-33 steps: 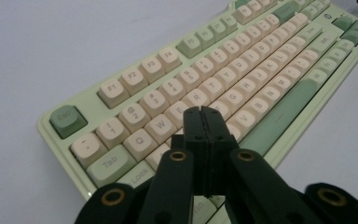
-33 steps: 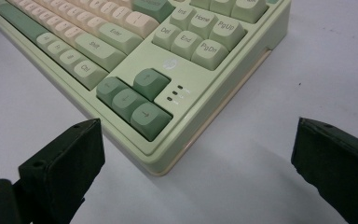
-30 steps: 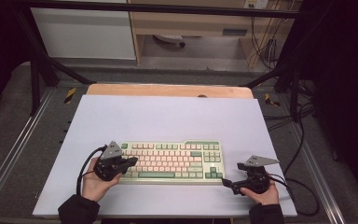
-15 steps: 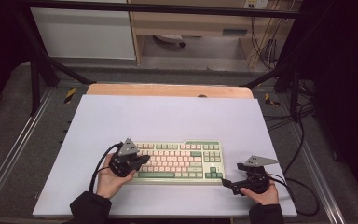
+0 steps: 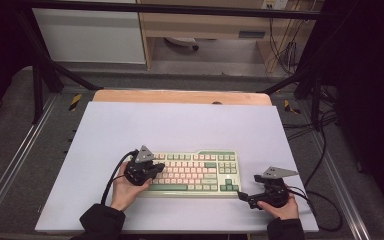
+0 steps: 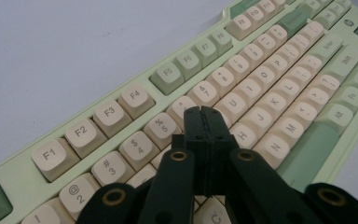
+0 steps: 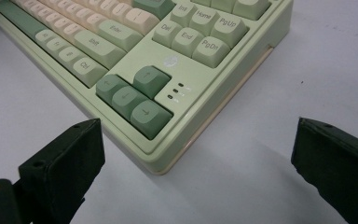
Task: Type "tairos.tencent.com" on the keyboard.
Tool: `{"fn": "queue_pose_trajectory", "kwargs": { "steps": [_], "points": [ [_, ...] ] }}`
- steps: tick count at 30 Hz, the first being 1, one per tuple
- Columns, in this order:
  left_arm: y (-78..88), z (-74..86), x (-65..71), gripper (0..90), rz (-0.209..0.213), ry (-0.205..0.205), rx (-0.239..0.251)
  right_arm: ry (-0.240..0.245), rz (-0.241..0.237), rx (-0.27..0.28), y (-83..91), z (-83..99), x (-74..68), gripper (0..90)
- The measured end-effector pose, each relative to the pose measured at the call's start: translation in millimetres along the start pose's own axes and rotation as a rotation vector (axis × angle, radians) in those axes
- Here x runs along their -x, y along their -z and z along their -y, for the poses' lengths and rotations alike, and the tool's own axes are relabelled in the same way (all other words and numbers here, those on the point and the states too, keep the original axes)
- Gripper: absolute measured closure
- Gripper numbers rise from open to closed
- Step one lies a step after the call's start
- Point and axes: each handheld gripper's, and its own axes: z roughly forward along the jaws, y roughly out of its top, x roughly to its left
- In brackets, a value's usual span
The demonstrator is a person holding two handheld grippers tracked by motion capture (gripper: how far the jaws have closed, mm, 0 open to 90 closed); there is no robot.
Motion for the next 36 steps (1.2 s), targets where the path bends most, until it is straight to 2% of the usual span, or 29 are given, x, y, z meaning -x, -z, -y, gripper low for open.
{"fn": "queue_pose_trajectory", "kwargs": {
  "steps": [14, 27, 36],
  "points": [
    [-8.0, 1.1, -1.0, 89.8, -0.019, -0.006, -0.004, 0.005, 0.001, -0.003, 0.1, 0.2, 0.2, 3.0],
    [-14.3, 3.9, 1.7, 89.8, -0.014, -0.018, -0.007, 0.004, 0.0, -0.004, 0.2, 0.3, -0.1, 3.0],
    [-9.8, 2.7, 2.2, 89.9, -0.002, -0.015, 0.006, 0.005, 0.0, -0.006, 0.3, 0.3, -0.1, 3.0]
  ]
}}
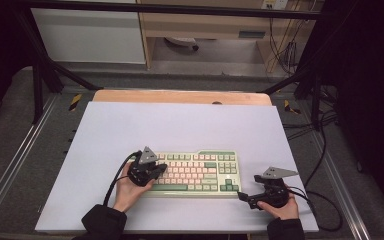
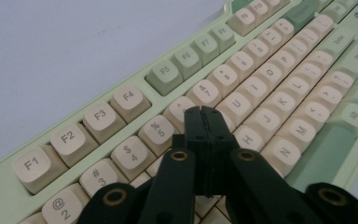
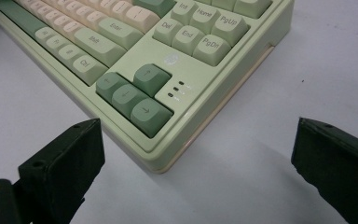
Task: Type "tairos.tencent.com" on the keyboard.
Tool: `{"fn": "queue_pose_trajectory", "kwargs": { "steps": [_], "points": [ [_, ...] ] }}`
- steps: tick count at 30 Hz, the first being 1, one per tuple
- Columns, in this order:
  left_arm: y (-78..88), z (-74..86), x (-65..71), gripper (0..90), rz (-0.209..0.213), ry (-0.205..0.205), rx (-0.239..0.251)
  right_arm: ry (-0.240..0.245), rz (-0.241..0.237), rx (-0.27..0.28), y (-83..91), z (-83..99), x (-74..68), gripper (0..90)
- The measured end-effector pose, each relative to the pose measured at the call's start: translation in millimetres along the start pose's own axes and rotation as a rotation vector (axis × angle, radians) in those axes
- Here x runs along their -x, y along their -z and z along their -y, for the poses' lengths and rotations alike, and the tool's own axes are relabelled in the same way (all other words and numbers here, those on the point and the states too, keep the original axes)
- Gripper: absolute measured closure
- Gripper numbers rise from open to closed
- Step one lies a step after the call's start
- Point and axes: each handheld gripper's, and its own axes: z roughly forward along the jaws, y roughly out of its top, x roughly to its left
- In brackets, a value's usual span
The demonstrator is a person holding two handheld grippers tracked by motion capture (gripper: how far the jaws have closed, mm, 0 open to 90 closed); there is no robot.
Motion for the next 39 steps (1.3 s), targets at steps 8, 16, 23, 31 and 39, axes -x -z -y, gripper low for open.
{"fn": "queue_pose_trajectory", "kwargs": {
  "steps": [8, 16, 23, 31, 39],
  "points": [
    [9.6, -0.4, 0.6, 89.9, 0.013, -0.004, 0.01, -0.006, 0.0, 0.003, 1.1, -0.3, -0.1, 3.0],
    [22.2, 2.1, 0.6, 89.8, 0.016, -0.02, 0.017, -0.004, 0.001, 0.003, 0.8, -0.2, -0.1, 3.0],
    [30.7, 7.8, -3.3, 89.8, 0.01, -0.021, 0.013, -0.003, 0.001, 0.003, 0.7, -0.2, -0.1, 3.0],
    [40.3, 16.0, -8.4, 89.8, 0.0, -0.012, 0.013, -0.004, 0.0, 0.004, 0.5, -0.1, -0.2, 3.0],
    [47.1, 22.5, -15.5, 89.8, -0.013, 0.003, 0.014, -0.005, -0.001, 0.004, 0.4, -0.1, -0.2, 3.0]
  ]
}}
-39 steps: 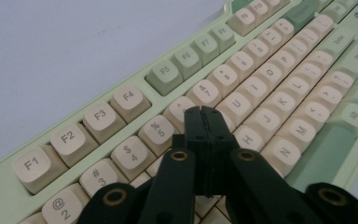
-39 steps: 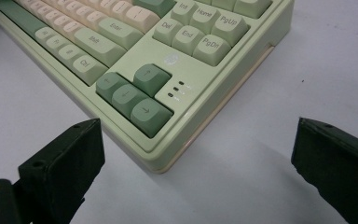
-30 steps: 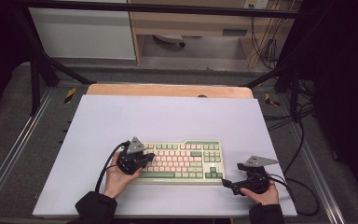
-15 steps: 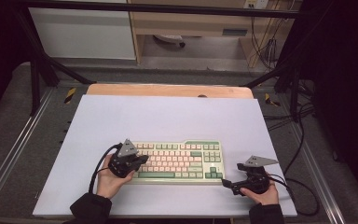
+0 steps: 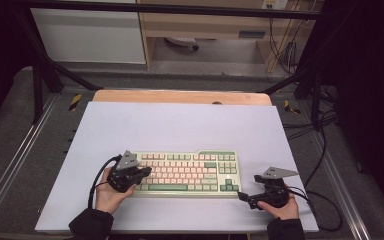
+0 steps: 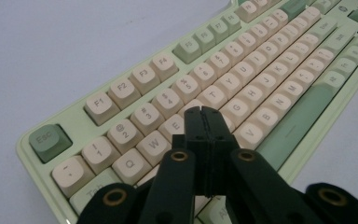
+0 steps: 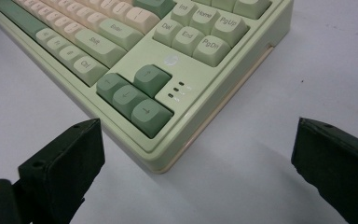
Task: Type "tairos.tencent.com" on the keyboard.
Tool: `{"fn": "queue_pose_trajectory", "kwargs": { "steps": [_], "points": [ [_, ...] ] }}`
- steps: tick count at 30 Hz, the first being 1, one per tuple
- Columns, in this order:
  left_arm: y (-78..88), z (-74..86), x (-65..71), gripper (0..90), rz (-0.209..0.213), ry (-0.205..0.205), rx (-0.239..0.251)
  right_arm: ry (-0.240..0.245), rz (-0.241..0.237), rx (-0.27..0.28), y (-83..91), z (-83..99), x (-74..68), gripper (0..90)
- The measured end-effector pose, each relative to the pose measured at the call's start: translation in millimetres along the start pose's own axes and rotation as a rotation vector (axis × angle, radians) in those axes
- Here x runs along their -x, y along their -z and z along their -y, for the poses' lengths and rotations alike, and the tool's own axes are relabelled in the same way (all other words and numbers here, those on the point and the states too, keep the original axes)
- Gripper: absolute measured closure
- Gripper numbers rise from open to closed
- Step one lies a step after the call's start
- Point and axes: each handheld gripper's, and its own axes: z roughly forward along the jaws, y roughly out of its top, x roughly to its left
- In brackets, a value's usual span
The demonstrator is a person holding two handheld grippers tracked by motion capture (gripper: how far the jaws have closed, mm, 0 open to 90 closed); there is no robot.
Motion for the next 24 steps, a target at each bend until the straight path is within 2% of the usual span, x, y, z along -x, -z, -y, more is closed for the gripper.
{"fn": "queue_pose_trajectory", "kwargs": {
  "steps": [24],
  "points": [
    [3.9, 17.8, -15.6, 89.8, -0.036, 0.03, -0.022, 0.001, 0.001, -0.002, -1.1, 0.4, -0.4, 3.0]
  ]
}}
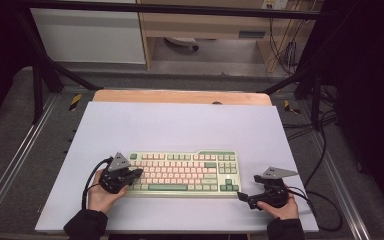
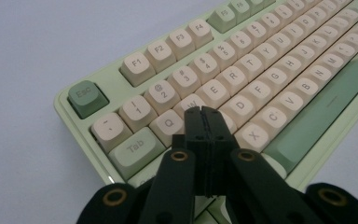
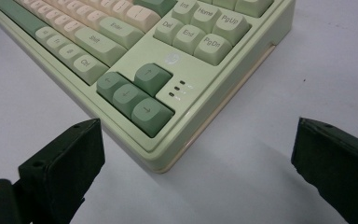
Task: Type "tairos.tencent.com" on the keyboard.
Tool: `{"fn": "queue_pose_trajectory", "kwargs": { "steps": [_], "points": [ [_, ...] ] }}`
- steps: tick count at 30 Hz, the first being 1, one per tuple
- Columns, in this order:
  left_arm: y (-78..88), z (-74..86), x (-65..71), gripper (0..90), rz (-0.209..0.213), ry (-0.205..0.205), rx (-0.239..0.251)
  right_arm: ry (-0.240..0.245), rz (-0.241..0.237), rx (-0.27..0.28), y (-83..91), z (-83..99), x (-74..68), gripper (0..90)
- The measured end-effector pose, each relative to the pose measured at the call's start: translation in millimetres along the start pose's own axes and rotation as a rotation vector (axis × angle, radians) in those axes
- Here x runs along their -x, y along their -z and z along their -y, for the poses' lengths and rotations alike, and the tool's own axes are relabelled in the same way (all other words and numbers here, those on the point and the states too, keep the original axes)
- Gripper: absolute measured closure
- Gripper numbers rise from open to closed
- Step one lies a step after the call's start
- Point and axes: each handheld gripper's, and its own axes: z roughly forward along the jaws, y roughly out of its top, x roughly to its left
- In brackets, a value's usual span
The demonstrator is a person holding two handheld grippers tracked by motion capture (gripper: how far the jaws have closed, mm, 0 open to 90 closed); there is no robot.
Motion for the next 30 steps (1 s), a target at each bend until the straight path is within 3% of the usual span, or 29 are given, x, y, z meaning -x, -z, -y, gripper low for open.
{"fn": "queue_pose_trajectory", "kwargs": {
  "steps": [20, 30],
  "points": [
    [-4.8, 4.0, 0.3, 89.9, -0.006, -0.006, -0.002, 0.004, -0.002, -0.002, 0.3, 0.0, 0.0, 2.9],
    [4.1, 3.1, 2.8, 89.8, 0.004, -0.01, 0.02, -0.002, -0.009, 0.003, 3.0, -3.0, -3.5, 1.5]
  ]
}}
